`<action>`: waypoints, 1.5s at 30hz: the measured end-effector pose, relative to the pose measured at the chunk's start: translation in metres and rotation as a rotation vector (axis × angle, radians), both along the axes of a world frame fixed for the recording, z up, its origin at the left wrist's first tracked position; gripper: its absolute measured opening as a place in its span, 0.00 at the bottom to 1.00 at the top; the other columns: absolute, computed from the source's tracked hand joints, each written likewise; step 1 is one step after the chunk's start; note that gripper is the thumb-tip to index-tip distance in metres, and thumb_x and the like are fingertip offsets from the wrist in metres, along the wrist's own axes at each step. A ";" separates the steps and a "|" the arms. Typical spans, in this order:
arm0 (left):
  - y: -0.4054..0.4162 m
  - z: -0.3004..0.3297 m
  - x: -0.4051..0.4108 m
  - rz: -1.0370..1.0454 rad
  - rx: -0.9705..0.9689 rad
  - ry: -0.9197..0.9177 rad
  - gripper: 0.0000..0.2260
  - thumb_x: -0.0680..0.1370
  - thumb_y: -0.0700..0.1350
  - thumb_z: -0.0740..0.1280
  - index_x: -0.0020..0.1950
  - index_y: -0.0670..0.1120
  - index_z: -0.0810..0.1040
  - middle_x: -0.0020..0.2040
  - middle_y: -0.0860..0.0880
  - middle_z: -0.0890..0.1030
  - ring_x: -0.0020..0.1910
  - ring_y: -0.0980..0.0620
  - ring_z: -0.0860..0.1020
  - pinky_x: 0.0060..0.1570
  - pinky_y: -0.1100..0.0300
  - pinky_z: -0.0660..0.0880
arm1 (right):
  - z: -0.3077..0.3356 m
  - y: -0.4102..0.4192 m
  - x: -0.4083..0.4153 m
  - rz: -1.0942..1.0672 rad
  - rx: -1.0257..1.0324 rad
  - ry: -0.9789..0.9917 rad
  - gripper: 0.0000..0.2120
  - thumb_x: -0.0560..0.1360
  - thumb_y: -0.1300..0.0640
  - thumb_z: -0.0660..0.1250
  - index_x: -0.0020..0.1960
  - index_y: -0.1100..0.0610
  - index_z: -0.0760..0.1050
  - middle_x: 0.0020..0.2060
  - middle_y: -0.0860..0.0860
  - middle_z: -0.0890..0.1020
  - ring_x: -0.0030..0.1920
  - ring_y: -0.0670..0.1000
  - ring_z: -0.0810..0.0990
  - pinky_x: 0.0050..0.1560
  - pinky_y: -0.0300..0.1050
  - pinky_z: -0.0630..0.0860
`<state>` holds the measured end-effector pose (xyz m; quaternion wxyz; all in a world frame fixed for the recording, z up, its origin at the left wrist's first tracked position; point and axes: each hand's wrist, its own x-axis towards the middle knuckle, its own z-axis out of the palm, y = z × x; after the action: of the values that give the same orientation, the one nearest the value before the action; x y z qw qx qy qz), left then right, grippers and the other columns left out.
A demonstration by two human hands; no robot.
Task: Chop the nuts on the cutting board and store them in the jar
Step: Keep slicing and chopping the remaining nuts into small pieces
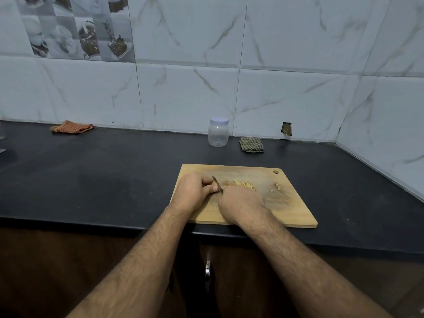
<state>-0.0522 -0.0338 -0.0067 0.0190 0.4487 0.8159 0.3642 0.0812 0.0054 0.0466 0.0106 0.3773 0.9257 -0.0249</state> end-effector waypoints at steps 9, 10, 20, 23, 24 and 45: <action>0.000 -0.001 0.000 -0.007 0.033 -0.027 0.06 0.76 0.48 0.71 0.45 0.48 0.86 0.42 0.50 0.85 0.44 0.50 0.80 0.48 0.52 0.75 | 0.009 0.002 -0.005 0.031 -0.063 -0.027 0.17 0.82 0.58 0.55 0.68 0.55 0.72 0.64 0.53 0.77 0.63 0.55 0.76 0.55 0.48 0.72; -0.001 0.000 0.001 -0.006 0.040 -0.037 0.05 0.76 0.48 0.71 0.45 0.49 0.87 0.41 0.51 0.85 0.44 0.52 0.80 0.47 0.55 0.74 | 0.008 0.001 -0.004 0.033 -0.062 -0.033 0.17 0.81 0.58 0.56 0.69 0.55 0.72 0.65 0.53 0.77 0.63 0.55 0.76 0.56 0.49 0.72; -0.001 0.000 0.000 0.030 0.008 -0.031 0.09 0.75 0.51 0.73 0.40 0.53 0.74 0.39 0.54 0.73 0.40 0.54 0.71 0.46 0.51 0.74 | 0.001 -0.015 0.028 -0.014 -0.068 -0.108 0.13 0.79 0.58 0.62 0.63 0.56 0.76 0.59 0.53 0.80 0.56 0.54 0.78 0.47 0.48 0.70; -0.003 0.002 0.001 0.042 0.020 -0.039 0.10 0.74 0.51 0.74 0.41 0.54 0.73 0.39 0.53 0.72 0.41 0.55 0.70 0.43 0.57 0.68 | 0.000 -0.015 0.035 -0.030 -0.073 -0.107 0.12 0.79 0.57 0.63 0.61 0.56 0.76 0.56 0.53 0.80 0.51 0.53 0.77 0.47 0.48 0.71; -0.003 0.002 0.002 0.049 0.029 -0.056 0.08 0.74 0.51 0.74 0.42 0.54 0.75 0.39 0.53 0.74 0.41 0.55 0.71 0.44 0.57 0.69 | 0.000 -0.015 0.038 -0.034 -0.077 -0.108 0.12 0.79 0.57 0.63 0.61 0.57 0.76 0.56 0.53 0.80 0.51 0.53 0.77 0.47 0.48 0.72; -0.007 0.007 0.008 0.068 0.030 -0.112 0.06 0.75 0.49 0.74 0.47 0.49 0.87 0.43 0.49 0.85 0.47 0.50 0.81 0.51 0.50 0.76 | 0.010 -0.010 0.011 -0.050 -0.056 0.012 0.15 0.82 0.59 0.56 0.65 0.57 0.75 0.61 0.54 0.79 0.60 0.55 0.78 0.52 0.48 0.73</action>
<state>-0.0441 -0.0407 0.0006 0.0457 0.4000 0.8227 0.4013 0.0922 -0.0050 0.0562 0.0150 0.3998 0.9149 -0.0535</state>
